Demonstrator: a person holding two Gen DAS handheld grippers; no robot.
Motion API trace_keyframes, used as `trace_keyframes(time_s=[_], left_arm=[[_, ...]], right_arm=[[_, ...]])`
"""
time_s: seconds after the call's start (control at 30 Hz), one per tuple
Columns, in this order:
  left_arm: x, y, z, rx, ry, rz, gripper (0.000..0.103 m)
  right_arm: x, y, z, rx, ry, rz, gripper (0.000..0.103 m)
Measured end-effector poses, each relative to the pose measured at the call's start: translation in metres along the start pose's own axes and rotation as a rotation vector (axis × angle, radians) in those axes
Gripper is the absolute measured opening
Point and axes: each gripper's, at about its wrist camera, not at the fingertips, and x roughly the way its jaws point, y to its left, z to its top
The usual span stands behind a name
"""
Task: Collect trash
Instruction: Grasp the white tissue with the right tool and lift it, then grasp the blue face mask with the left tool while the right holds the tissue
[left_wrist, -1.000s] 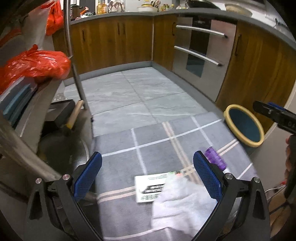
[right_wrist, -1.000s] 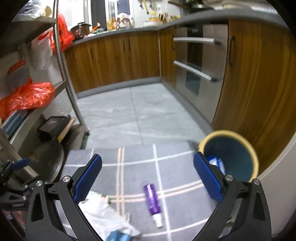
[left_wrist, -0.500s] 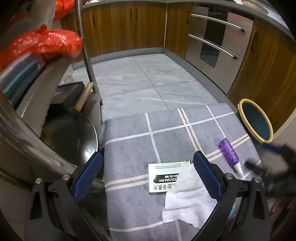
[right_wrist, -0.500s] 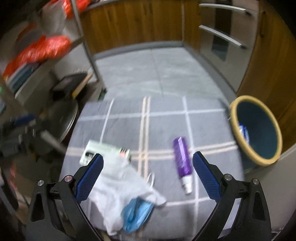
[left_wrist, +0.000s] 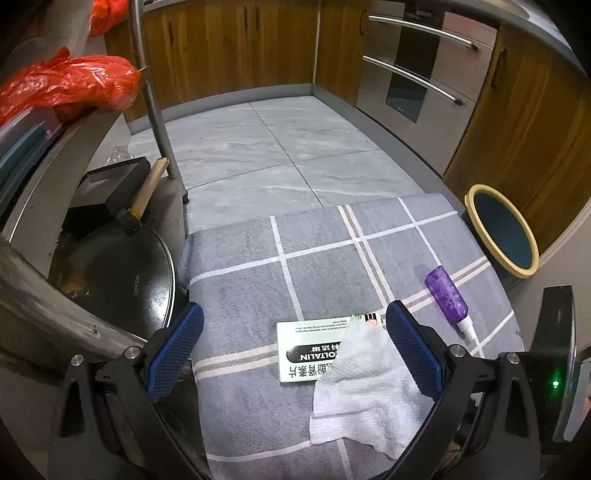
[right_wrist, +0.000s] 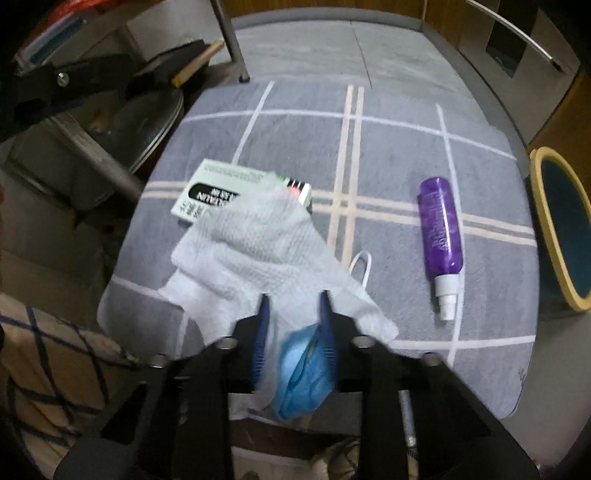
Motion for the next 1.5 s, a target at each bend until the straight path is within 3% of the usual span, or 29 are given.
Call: trace_keyframes(time_s=[0.03, 0.07, 0.27, 0.47, 0.7, 0.9, 1.03, 1.13, 1.33, 1.5], left_arm=[[0.0, 0.0, 0.0, 0.005, 0.001, 0.0, 0.097], [0.001, -0.002, 0.0, 0.011, 0.002, 0.0, 0.097], [0.001, -0.006, -0.001, 0.025, 0.007, -0.009, 0.097], [0.002, -0.013, -0.005, 0.052, 0.016, -0.037, 0.097], [0.008, -0.034, -0.011, 0.124, 0.04, -0.065, 0.097], [0.024, -0.075, -0.03, 0.232, 0.096, -0.16, 0.097], [0.036, -0.11, -0.049, 0.329, 0.14, -0.224, 0.097], [0.049, -0.129, -0.06, 0.343, 0.2, -0.281, 0.096], [0.076, -0.141, -0.078, 0.332, 0.345, -0.344, 0.073], [0.083, -0.143, -0.081, 0.319, 0.378, -0.356, 0.041]], right_arm=[[0.001, 0.0, 0.0, 0.0, 0.004, 0.0, 0.005], [0.001, -0.002, 0.0, 0.003, 0.0, 0.003, 0.003], [-0.018, -0.013, 0.012, 0.05, -0.076, 0.031, 0.003], [-0.071, -0.039, 0.036, 0.134, -0.263, 0.077, 0.003], [-0.116, -0.069, 0.05, 0.198, -0.412, 0.05, 0.003], [-0.143, -0.087, 0.052, 0.22, -0.496, 0.008, 0.002], [-0.15, -0.096, 0.051, 0.238, -0.515, 0.016, 0.002], [-0.15, -0.098, 0.049, 0.237, -0.517, 0.012, 0.002], [-0.152, -0.101, 0.047, 0.226, -0.518, 0.009, 0.002], [-0.155, -0.103, 0.046, 0.221, -0.528, 0.01, 0.002]])
